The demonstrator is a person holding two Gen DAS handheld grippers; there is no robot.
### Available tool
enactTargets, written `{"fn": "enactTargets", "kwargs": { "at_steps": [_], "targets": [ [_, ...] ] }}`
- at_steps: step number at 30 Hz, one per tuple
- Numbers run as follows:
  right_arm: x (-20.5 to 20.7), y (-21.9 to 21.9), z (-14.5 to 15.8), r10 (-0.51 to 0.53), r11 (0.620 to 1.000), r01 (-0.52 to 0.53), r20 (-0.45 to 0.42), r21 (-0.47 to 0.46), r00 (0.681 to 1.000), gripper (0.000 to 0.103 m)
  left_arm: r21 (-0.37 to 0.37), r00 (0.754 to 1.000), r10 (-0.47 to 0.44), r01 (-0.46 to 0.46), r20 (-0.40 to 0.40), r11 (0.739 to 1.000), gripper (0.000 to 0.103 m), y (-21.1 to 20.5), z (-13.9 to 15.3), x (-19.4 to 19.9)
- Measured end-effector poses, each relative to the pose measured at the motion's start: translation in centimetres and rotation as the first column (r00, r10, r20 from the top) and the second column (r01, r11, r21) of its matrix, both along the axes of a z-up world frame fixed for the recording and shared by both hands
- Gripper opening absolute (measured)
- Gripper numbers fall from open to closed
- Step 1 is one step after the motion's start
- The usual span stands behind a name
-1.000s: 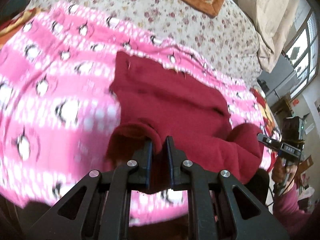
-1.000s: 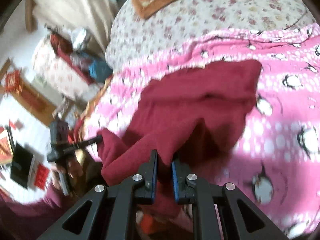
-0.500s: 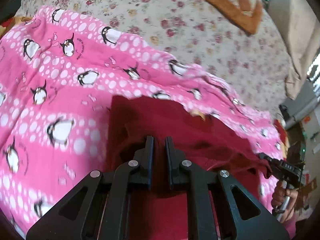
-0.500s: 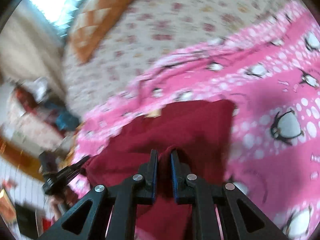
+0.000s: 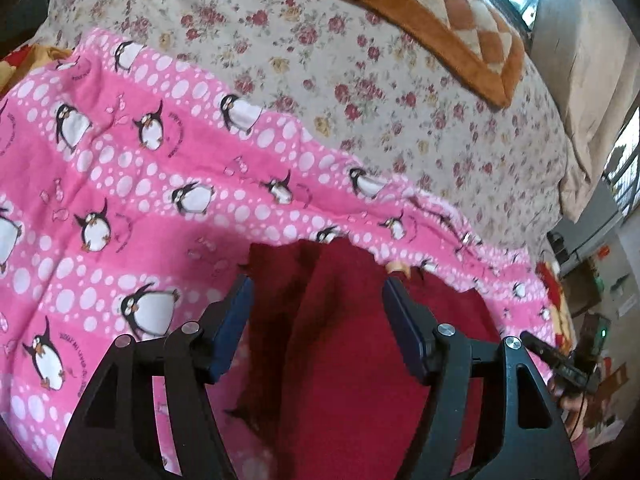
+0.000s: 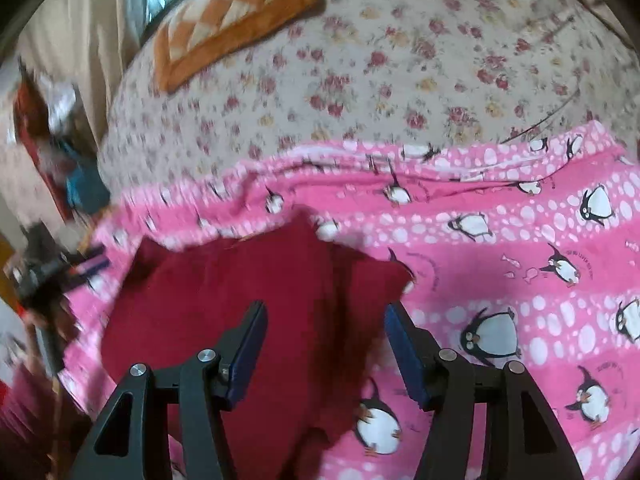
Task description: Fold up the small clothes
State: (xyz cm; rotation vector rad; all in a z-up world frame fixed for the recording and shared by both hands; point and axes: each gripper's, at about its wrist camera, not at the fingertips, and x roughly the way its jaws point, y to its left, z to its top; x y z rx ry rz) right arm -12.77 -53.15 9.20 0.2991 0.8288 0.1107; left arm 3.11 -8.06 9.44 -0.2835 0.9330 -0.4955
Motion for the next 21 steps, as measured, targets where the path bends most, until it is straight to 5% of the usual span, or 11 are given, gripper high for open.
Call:
{"fn": "enactTargets", "kwargs": {
  "at_steps": [11, 13, 14, 21],
  "targets": [
    [8.7, 2.5, -3.9, 0.036, 0.996, -0.045, -0.117, -0.074, 0.992, 0.054, 0.135, 0.991, -0.116, 0.123, -0.061, 0.983, 0.067, -4.6, -4.0, 1.4],
    [9.5, 3.5, -4.4, 0.046, 0.987, -0.066, -0.134, -0.145, 0.99, 0.019, 0.202, 0.991, -0.106, 0.122, -0.086, 0.972, 0.049, -5.4, -4.7, 2.1],
    [9.6, 3.6, -4.5, 0.037, 0.985, -0.06, -0.139, -0.163, 0.99, 0.015, 0.215, 0.991, -0.098, 0.116, -0.09, 0.97, 0.023, -5.6, -4.8, 2.6],
    [10.2, 2.1, -2.2, -0.036, 0.985, 0.031, -0.029, -0.169, 0.999, 0.009, 0.252, 0.996, -0.061, 0.075, -0.06, 0.965, 0.018, -7.0, -4.7, 5.1]
  ]
}}
